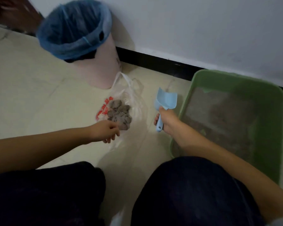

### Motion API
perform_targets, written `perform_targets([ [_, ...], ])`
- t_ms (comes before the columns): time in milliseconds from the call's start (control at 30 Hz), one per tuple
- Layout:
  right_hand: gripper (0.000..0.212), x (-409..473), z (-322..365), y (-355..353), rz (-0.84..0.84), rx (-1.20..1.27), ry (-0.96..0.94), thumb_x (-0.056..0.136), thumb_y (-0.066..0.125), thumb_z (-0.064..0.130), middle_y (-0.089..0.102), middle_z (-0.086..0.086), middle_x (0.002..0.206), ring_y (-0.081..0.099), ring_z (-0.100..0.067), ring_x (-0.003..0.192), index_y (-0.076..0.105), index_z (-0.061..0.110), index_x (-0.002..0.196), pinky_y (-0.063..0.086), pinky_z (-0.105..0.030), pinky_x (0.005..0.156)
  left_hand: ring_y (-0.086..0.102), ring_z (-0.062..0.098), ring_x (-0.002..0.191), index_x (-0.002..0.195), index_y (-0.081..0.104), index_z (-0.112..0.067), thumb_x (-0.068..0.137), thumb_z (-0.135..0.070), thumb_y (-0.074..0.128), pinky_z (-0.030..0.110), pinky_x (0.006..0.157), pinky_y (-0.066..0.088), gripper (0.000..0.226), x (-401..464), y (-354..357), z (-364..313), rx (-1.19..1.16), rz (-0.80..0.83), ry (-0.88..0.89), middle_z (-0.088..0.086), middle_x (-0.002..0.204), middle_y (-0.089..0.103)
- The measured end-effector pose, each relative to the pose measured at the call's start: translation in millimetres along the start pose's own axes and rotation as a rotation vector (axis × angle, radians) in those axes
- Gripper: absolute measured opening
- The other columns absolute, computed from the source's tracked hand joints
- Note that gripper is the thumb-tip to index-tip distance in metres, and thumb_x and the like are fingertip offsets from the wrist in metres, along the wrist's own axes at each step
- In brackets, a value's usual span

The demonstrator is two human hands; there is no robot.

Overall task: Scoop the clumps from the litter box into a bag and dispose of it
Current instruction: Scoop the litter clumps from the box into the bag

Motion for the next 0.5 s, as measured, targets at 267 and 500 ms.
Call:
perform_targets([
  [267,0.025,25,-52,-20,-0.201,-0.276,0.106,0.102,0.033,0.016,0.04,-0.005,0.071,0.042,-0.015,0.058,0.042,0.006,0.123,0.041,-0.028,0.055,0.054,0.017,0.058,0.093,0.061,0.001,0.096,-0.017,0.043,0.023,0.054,0.045,0.025,33,-43,41,-0.102,-0.192,0.022,0.005,0.071,0.058],
  [500,0.02,41,-77,-32,-0.302,-0.274,0.249,0.095,0.038,0.002,0.046,-0.01,0.087,0.047,-0.025,0.081,0.047,0.01,0.079,0.044,-0.036,0.081,0.05,0.019,0.066,0.071,0.047,-0.014,0.096,-0.026,0.044,0.029,0.063,0.037,0.029,55,-17,32,0.396,-0.083,0.321,0.005,0.072,0.055],
])
Point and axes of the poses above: each hand's wrist, its own x-axis towards the middle knuckle, its own y-axis out of the palm, z = x × y, the point moved 8 cm from there along x, towards the middle knuckle
